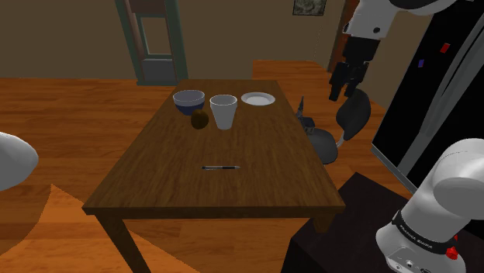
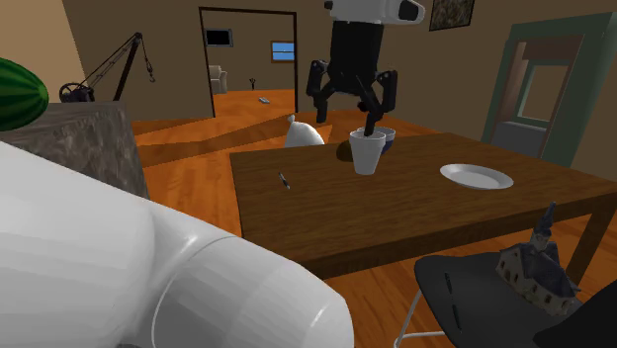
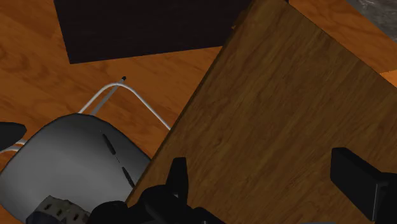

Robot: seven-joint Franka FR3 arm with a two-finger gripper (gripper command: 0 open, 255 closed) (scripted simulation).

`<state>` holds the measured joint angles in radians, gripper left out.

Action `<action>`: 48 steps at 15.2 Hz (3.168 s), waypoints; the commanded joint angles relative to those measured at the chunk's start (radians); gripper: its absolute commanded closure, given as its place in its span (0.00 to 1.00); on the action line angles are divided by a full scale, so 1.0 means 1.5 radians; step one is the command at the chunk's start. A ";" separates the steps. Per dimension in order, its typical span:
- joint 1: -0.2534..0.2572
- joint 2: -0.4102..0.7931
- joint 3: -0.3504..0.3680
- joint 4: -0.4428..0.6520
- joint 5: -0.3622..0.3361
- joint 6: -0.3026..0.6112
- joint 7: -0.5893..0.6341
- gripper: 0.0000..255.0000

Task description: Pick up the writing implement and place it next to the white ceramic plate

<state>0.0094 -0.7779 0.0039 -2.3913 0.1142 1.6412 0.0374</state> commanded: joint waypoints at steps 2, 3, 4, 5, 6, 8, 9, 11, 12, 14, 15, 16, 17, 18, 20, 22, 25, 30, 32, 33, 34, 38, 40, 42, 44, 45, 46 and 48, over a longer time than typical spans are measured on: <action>0.008 0.021 0.006 0.003 0.001 0.018 -0.009 0.00; 0.015 0.041 0.012 0.006 0.001 0.036 -0.017 0.00; 0.023 0.062 0.019 0.010 0.001 0.054 -0.025 0.00; 0.030 0.084 0.025 0.015 0.001 0.070 -0.033 0.00; 0.037 0.105 0.031 0.020 0.000 0.087 -0.041 0.00; 0.050 0.148 0.045 0.032 -0.001 0.118 -0.056 0.00; 0.056 0.170 0.051 0.039 -0.003 0.134 -0.063 0.00; 0.068 0.213 0.065 0.055 -0.007 0.162 -0.077 0.00; 0.074 0.235 0.072 0.063 -0.010 0.176 -0.083 0.00; 0.085 0.279 0.087 0.082 -0.016 0.201 -0.094 0.00; 0.090 0.301 0.094 0.092 -0.021 0.213 -0.099 0.00; 0.095 0.322 0.101 0.103 -0.025 0.224 -0.104 0.00; 0.100 0.344 0.109 0.113 -0.031 0.235 -0.109 0.00; 0.105 0.366 0.116 0.125 -0.037 0.246 -0.113 0.00; 0.114 0.409 0.130 0.148 -0.051 0.265 -0.120 0.00; 0.124 0.453 0.145 0.173 -0.067 0.282 -0.125 0.00; 0.140 0.517 0.164 0.214 -0.097 0.304 -0.131 0.00; 0.173 0.625 0.191 0.287 -0.156 0.329 -0.136 0.00; 0.189 0.668 0.198 0.318 -0.182 0.335 -0.138 0.00; 0.198 0.689 0.202 0.334 -0.195 0.338 -0.139 0.00; 0.204 0.703 0.203 0.345 -0.203 0.339 -0.140 0.00; 0.205 0.720 0.199 0.331 -0.212 0.369 -0.134 0.00; 0.206 0.730 0.197 0.326 -0.217 0.384 -0.131 0.00; 0.206 0.737 0.196 0.322 -0.221 0.395 -0.129 0.00; 0.206 0.737 0.196 0.321 -0.221 0.395 -0.129 0.00; 0.206 0.737 0.196 0.321 -0.221 0.395 -0.129 0.00; 0.206 0.737 0.196 0.321 -0.221 0.395 -0.129 0.00; 0.206 0.737 0.196 0.321 -0.221 0.395 -0.129 0.00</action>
<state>0.3189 0.3281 0.2973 -1.9090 -0.2173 2.2338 -0.1558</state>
